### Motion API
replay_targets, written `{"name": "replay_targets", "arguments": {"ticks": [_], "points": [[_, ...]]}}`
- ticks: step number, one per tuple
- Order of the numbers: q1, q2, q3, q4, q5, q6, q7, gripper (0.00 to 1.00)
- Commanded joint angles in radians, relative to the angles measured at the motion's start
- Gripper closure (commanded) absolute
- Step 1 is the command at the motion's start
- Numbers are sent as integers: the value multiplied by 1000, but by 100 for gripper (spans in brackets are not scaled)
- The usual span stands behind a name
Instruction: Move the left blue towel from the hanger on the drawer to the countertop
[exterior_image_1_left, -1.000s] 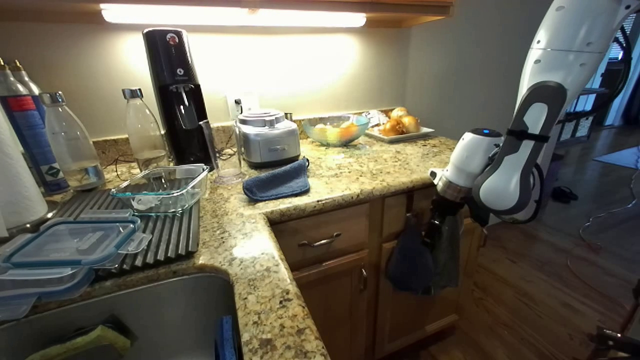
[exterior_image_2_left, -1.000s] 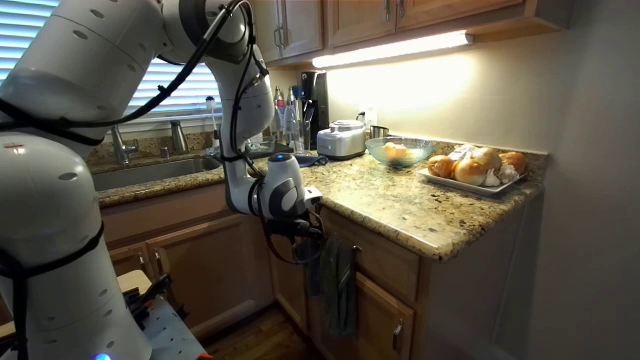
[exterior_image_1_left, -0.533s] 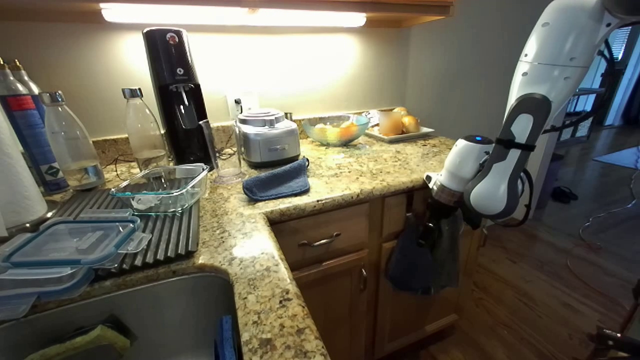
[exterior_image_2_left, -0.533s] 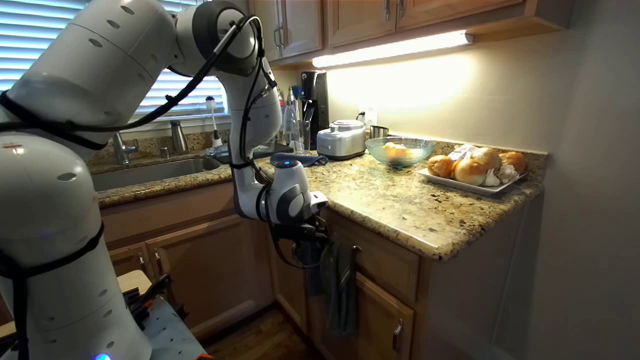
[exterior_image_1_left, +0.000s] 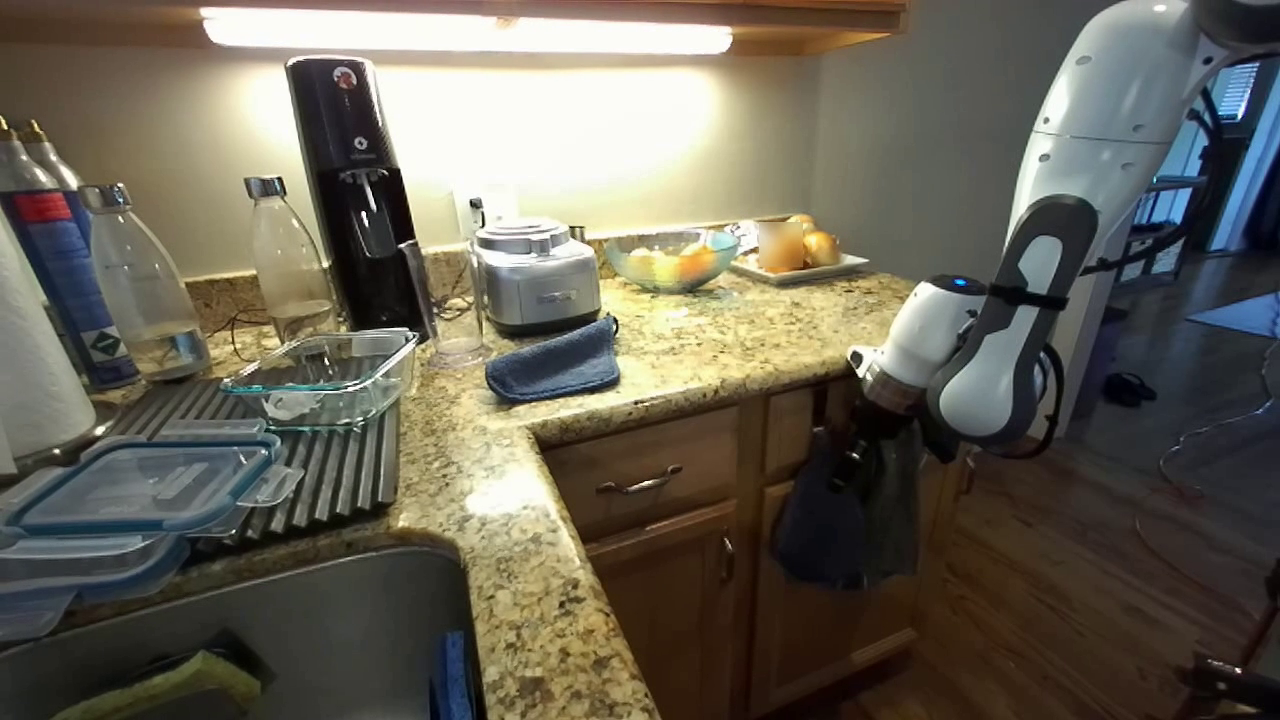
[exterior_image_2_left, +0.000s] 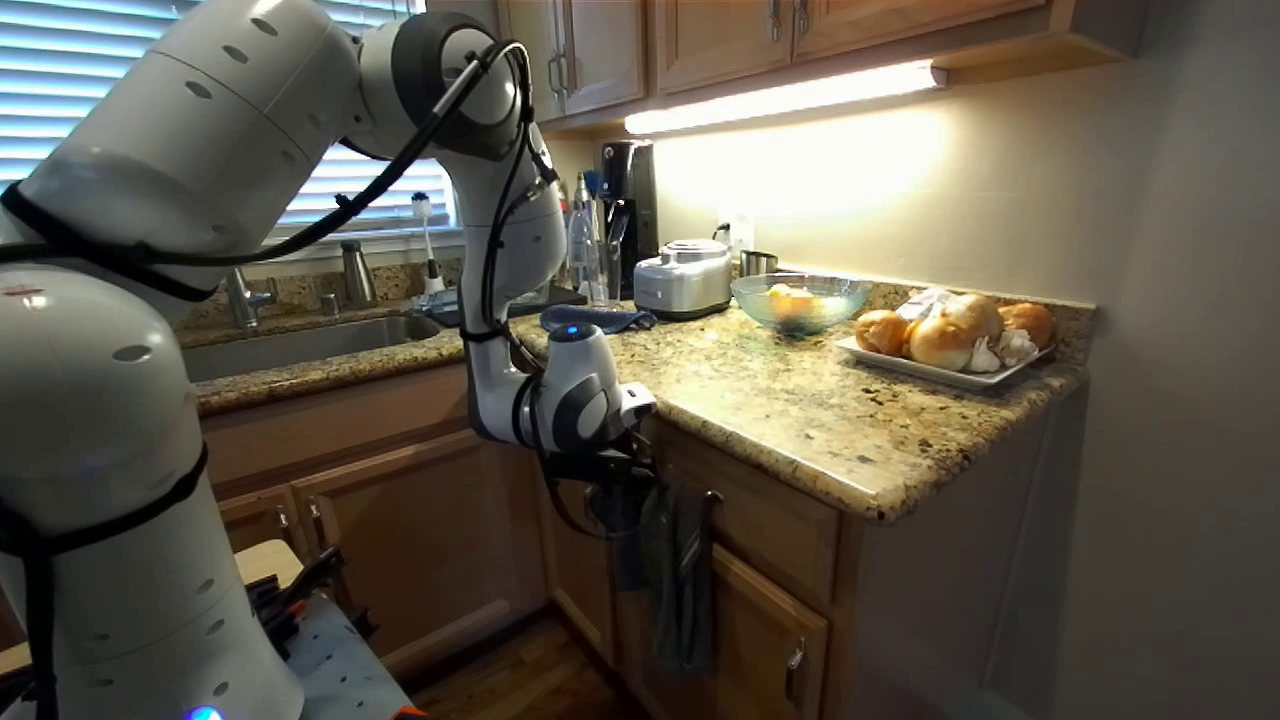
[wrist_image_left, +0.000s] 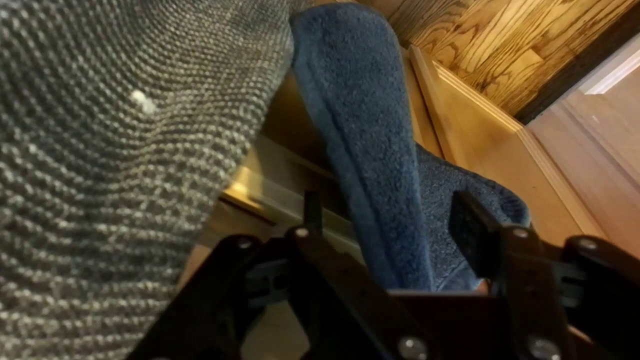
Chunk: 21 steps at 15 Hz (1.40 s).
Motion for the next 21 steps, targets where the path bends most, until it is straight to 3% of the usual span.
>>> {"name": "replay_targets", "arguments": {"ticks": [1, 4, 6, 11, 12, 15, 21], "points": [[-35, 39, 22, 10, 3, 49, -17, 63], [-44, 49, 32, 7, 1, 79, -14, 84], [-44, 53, 33, 1, 1, 97, -13, 92], [-13, -8, 7, -72, 12, 169, -13, 91], [-39, -42, 34, -43, -4, 111, -10, 91], [-43, -101, 43, -71, -9, 114, -8, 91], [18, -234, -4, -192, 18, 103, -20, 91]]}}
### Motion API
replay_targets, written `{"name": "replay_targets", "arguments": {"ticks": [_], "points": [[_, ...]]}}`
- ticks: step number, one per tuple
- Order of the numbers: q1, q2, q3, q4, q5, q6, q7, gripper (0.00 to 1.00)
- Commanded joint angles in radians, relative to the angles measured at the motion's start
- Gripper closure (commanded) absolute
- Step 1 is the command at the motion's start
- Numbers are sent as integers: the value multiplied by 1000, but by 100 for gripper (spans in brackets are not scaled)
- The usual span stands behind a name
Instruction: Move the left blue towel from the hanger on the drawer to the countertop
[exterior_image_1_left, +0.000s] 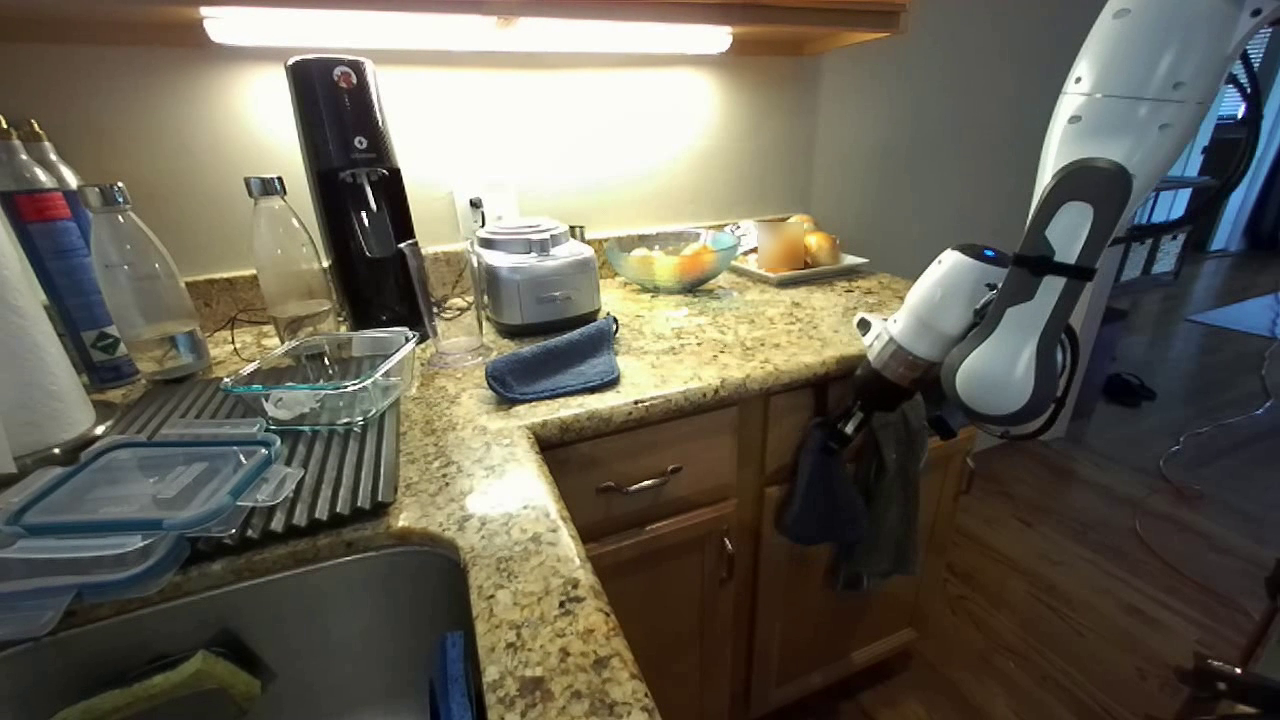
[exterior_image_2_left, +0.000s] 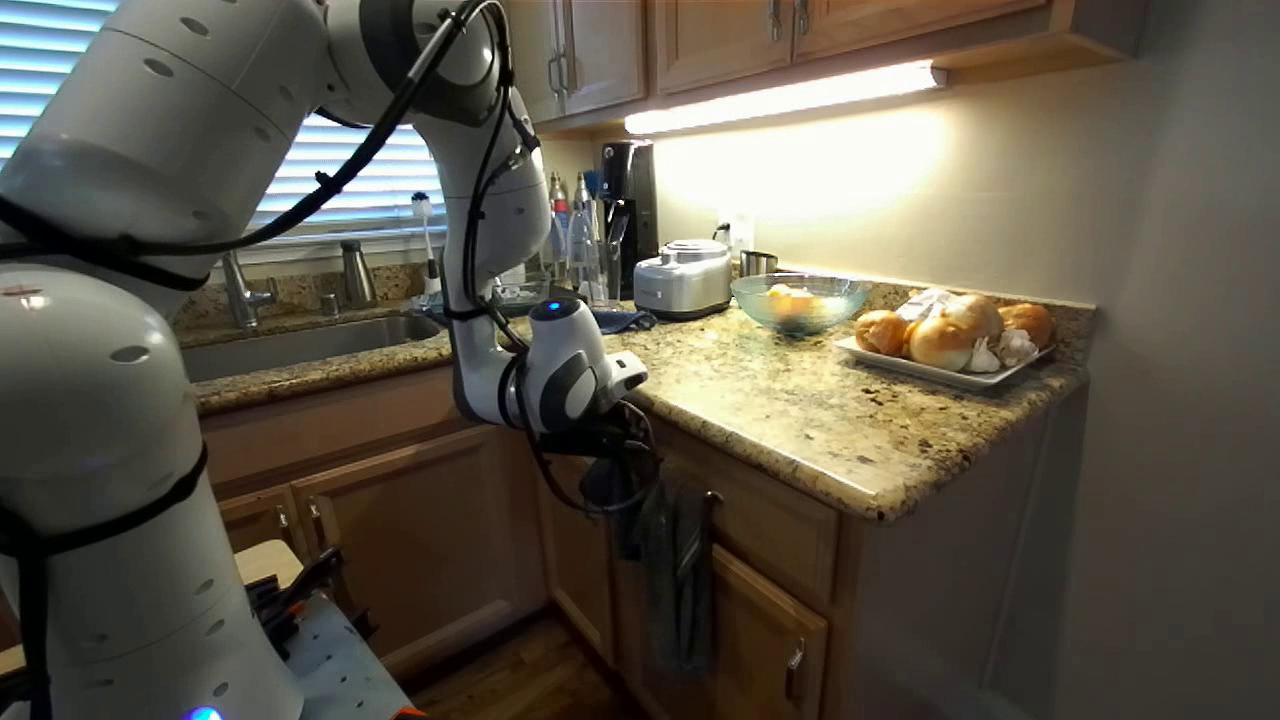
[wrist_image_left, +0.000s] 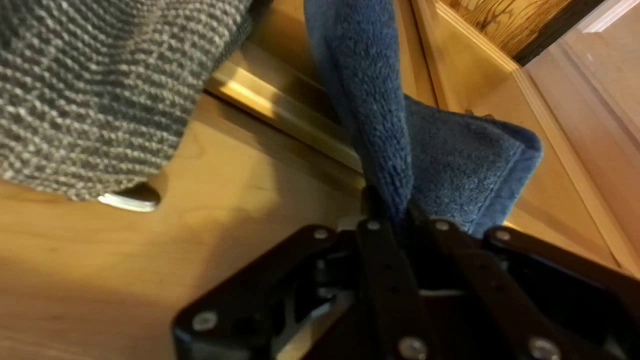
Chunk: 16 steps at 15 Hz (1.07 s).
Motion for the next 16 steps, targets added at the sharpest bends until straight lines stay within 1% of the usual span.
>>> {"name": "replay_targets", "arguments": {"ticks": [1, 4, 5, 7, 9, 10, 12, 14, 16], "points": [[29, -137, -33, -120, 22, -2, -19, 90], [25, -170, -32, -159, 23, -3, -17, 91], [34, -178, -40, -169, 30, -2, -18, 91], [15, -198, -24, -178, 20, -3, -15, 91], [34, -212, -41, -187, 34, -3, -18, 91], [50, -221, -55, -196, 44, -2, -25, 91], [104, -243, -104, -213, 77, -2, -44, 91], [183, -262, -172, -235, 126, -2, -82, 91], [241, -272, -214, -259, 164, -1, -111, 91]]}}
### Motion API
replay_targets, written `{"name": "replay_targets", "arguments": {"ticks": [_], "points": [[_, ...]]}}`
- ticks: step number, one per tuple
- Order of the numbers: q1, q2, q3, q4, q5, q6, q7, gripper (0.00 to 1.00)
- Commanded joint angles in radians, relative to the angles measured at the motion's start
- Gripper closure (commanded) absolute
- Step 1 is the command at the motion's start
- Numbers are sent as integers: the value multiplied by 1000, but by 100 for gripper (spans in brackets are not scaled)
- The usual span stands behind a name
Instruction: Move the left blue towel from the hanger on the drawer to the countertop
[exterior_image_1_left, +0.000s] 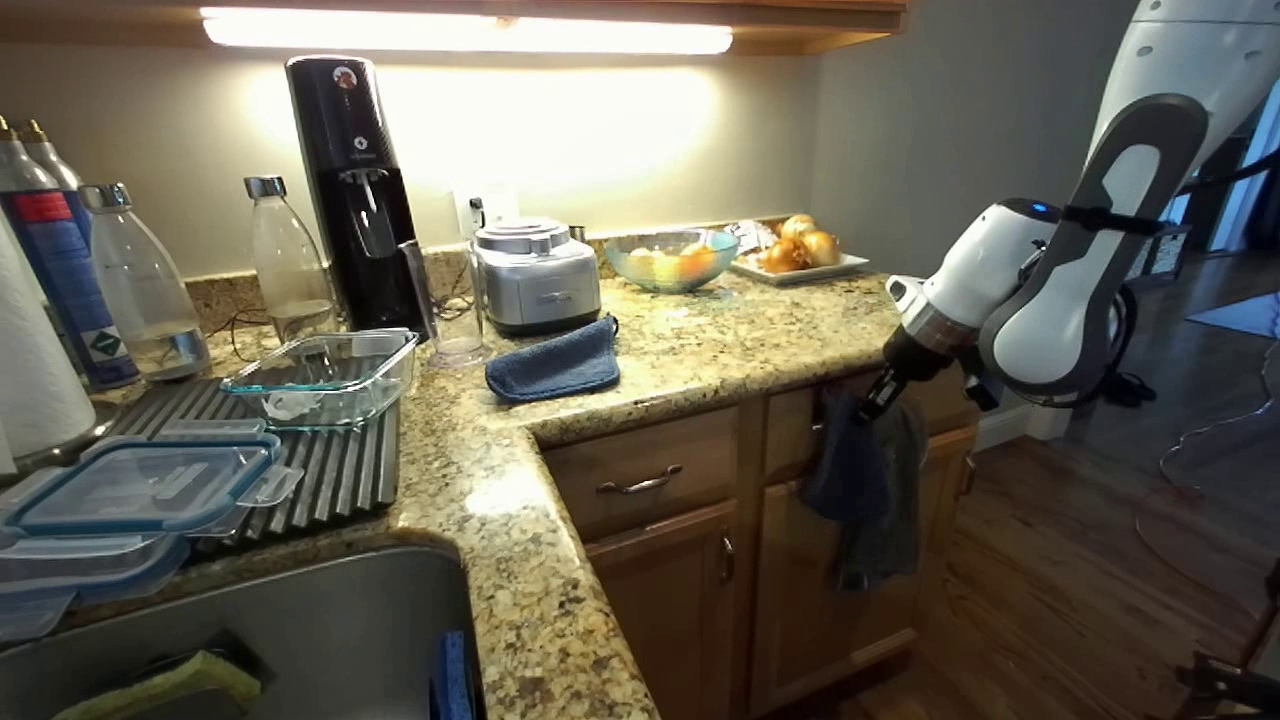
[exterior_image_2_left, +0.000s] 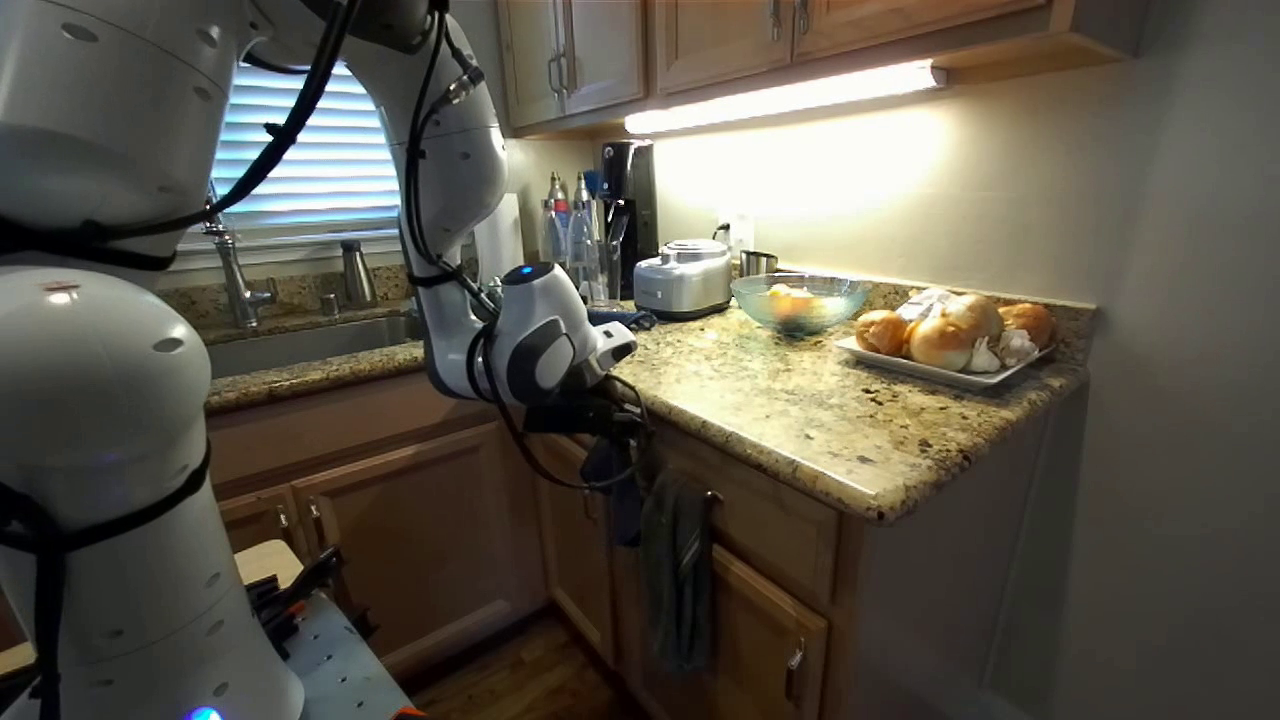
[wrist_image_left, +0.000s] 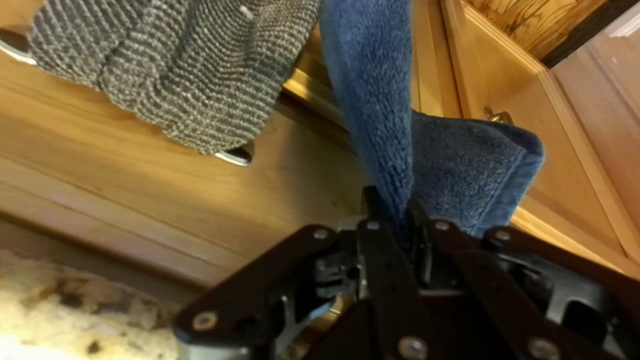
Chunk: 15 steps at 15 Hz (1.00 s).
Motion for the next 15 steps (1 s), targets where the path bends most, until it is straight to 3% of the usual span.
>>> {"name": "replay_targets", "arguments": {"ticks": [1, 7, 15], "points": [[126, -78, -96, -102, 81, -1, -68, 91], [294, -134, -203, -165, 171, -75, -133, 91], [789, -103, -675, -110, 329, -204, -243, 91]]}}
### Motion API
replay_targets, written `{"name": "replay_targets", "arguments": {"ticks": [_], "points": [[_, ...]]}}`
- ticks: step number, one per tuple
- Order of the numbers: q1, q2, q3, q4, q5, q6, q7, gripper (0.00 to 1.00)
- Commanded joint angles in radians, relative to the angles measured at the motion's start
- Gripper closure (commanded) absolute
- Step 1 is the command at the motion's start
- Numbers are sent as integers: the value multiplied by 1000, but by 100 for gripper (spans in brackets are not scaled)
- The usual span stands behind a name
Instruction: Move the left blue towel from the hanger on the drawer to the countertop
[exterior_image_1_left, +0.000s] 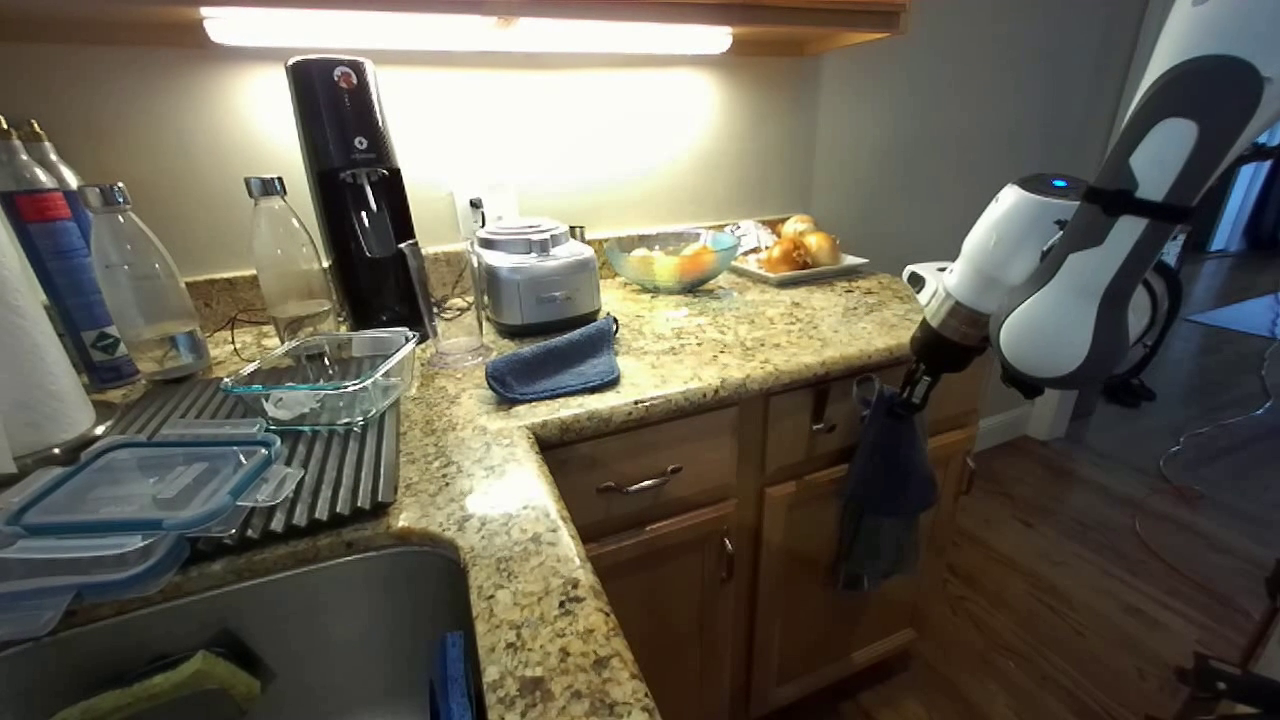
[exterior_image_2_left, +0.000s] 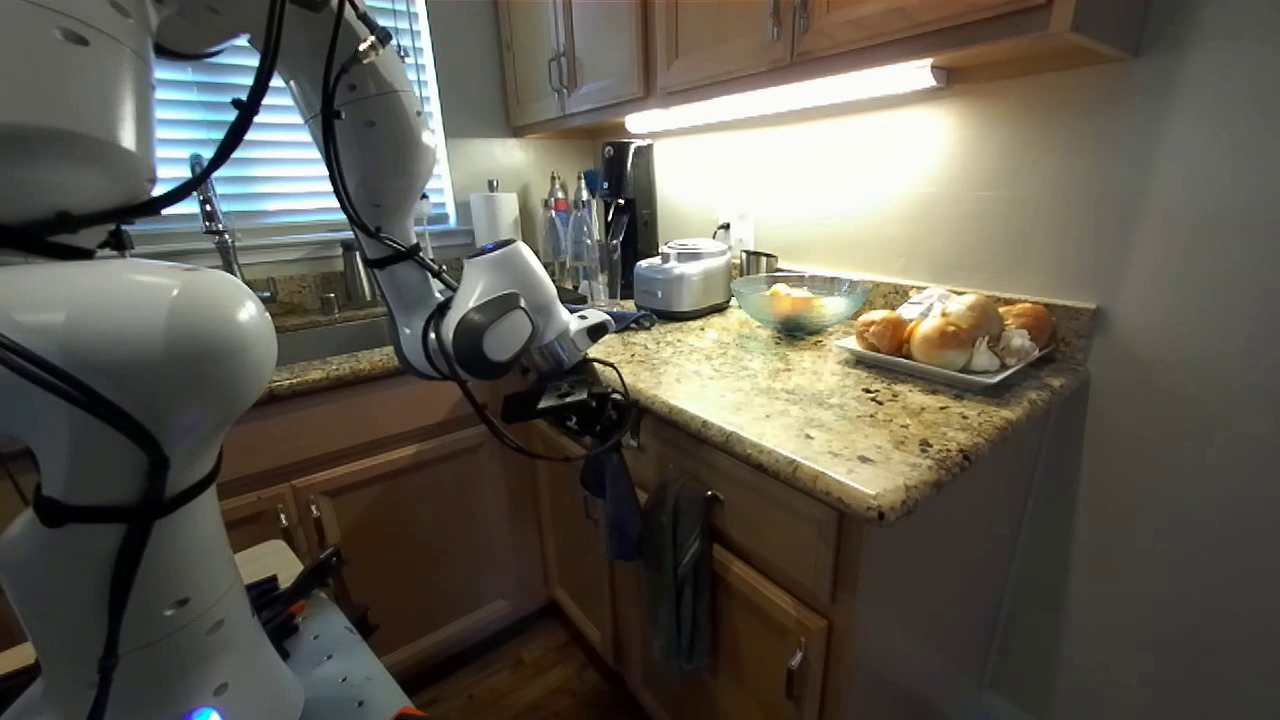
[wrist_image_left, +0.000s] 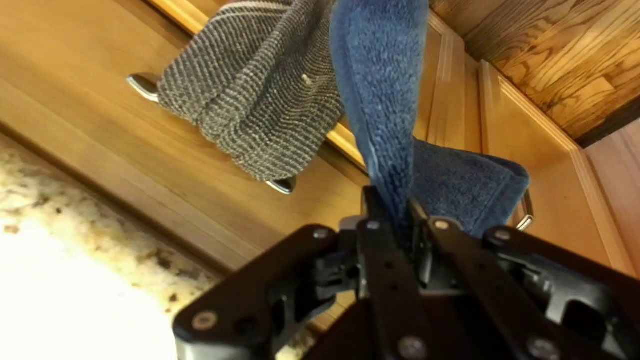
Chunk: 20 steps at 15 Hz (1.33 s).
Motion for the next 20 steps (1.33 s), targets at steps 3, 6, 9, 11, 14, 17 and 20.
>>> {"name": "replay_targets", "arguments": {"ticks": [3, 6, 9, 11, 14, 17, 20], "points": [[284, -11, -291, 43, 18, -141, -25, 91], [381, -8, -399, 97, 0, -225, -9, 91], [458, 2, -492, 159, -15, -302, 0, 92], [478, 8, -528, 210, -19, -350, 0, 92], [471, 26, -544, 283, -17, -398, -5, 92], [441, 64, -539, 352, -8, -411, 0, 92], [287, 47, -434, 434, -248, -414, 179, 92]]}}
